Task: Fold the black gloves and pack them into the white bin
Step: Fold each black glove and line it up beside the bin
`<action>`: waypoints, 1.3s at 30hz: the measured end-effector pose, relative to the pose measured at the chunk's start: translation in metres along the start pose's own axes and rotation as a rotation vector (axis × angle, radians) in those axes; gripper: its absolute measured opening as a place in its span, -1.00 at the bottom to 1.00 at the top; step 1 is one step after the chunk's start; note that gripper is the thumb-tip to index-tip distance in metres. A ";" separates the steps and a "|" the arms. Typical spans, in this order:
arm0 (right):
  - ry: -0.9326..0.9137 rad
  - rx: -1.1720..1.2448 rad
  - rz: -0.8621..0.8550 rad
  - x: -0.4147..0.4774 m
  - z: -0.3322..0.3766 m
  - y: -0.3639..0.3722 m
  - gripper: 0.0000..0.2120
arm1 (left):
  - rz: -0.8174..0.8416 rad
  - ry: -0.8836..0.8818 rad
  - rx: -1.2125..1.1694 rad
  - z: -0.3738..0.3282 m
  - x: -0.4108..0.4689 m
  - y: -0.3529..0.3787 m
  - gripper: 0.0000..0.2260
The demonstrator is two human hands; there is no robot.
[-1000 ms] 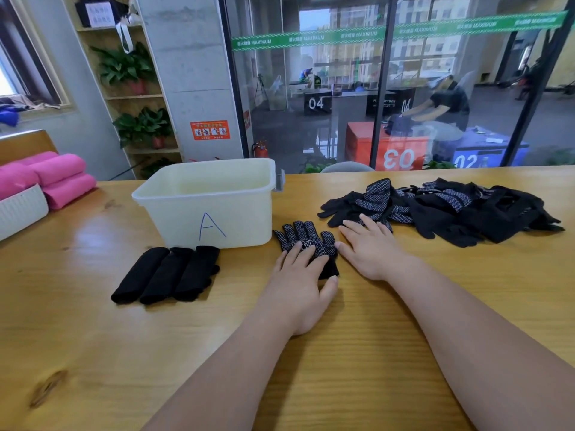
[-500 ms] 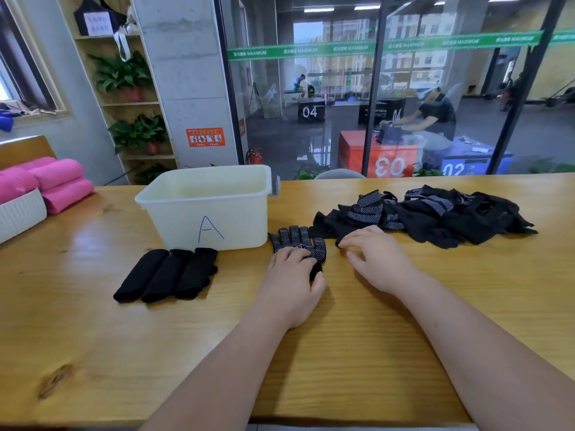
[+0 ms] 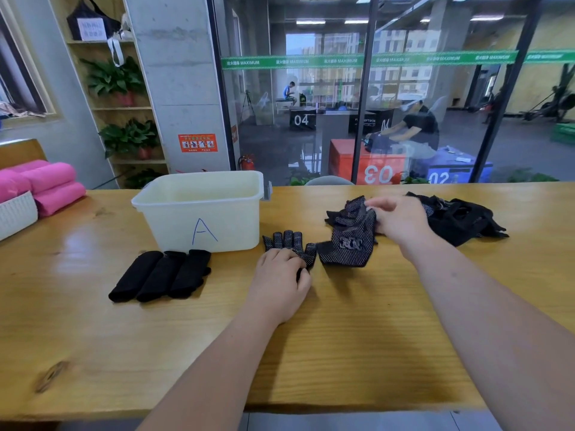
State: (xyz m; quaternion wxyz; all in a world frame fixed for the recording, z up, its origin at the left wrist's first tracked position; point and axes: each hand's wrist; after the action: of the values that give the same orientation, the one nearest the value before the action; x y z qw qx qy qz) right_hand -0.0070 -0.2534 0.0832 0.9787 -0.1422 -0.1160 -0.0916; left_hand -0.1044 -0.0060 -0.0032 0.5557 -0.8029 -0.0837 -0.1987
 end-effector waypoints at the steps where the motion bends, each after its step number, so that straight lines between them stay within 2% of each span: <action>1: 0.007 -0.145 0.030 0.001 -0.011 -0.004 -0.78 | 0.007 -0.002 -0.002 0.000 0.000 0.000 -0.64; 3: -0.041 -0.400 0.068 -0.012 -0.029 -0.010 -0.76 | 0.024 -0.003 -0.008 0.000 0.000 0.000 -0.65; 4: -0.081 -0.454 0.056 -0.021 -0.034 -0.012 -0.75 | 0.032 -0.001 -0.012 0.000 0.001 0.000 -0.65; 8: -0.273 -0.383 0.078 -0.061 -0.049 -0.013 -0.76 | 0.028 0.007 -0.009 0.000 0.002 0.001 -0.66; 10: -0.387 -0.424 0.165 -0.074 -0.057 -0.013 -0.87 | 0.014 0.009 -0.010 0.001 0.000 0.002 -0.68; 13: -0.440 -0.638 0.378 -0.079 -0.063 -0.013 -0.75 | 0.002 0.019 -0.004 0.001 0.000 0.002 -0.69; 14: -0.453 -0.712 0.398 -0.077 -0.064 -0.012 -0.76 | 0.004 0.018 -0.006 0.001 0.000 0.002 -0.70; 16: -0.477 -0.652 0.349 -0.073 -0.064 -0.006 -0.86 | 0.007 0.014 -0.007 0.001 0.000 0.001 -0.69; 19: -0.350 -0.321 0.098 -0.066 -0.061 -0.002 -0.88 | -0.007 0.020 -0.010 0.001 0.000 0.002 -0.69; 21: -0.344 -0.468 -0.069 -0.062 -0.066 -0.003 -0.81 | -0.014 0.023 -0.014 0.002 0.000 0.003 -0.70; 23: -0.397 -0.648 -0.160 -0.061 -0.075 -0.006 -0.78 | -0.020 0.029 -0.010 0.002 0.000 0.004 -0.71; 26: -0.550 -0.773 -0.088 -0.069 -0.075 -0.004 -0.87 | -0.032 0.043 -0.008 0.004 -0.001 0.006 -0.71; 28: -0.514 -0.893 0.047 -0.074 -0.073 0.003 -0.71 | -0.036 0.055 0.003 0.004 0.000 0.006 -0.72; 30: -0.449 -0.989 0.083 -0.076 -0.072 0.007 -0.61 | -0.035 0.070 0.003 0.003 -0.001 0.005 -0.73; 34: -0.474 -0.978 0.046 -0.077 -0.073 0.008 -0.86 | -0.057 0.100 -0.007 0.002 -0.003 0.003 -0.75; 36: -0.476 -0.911 0.025 -0.077 -0.071 0.007 -0.91 | -0.053 0.094 0.006 0.000 -0.004 0.002 -0.75; 39: -0.470 -0.896 0.092 -0.077 -0.070 0.007 -0.64 | -0.032 0.103 0.039 -0.002 -0.005 -0.001 -0.74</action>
State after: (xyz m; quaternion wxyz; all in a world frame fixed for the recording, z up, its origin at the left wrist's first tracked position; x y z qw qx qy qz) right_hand -0.0652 -0.2568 -0.0031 0.7720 -0.5700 -0.2759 -0.0547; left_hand -0.1098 -0.0072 -0.0037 0.5717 -0.7792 -0.0716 -0.2467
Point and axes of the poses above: each hand's wrist, its own x-axis towards the middle knuckle, its own y-axis out of the palm, z = x × y
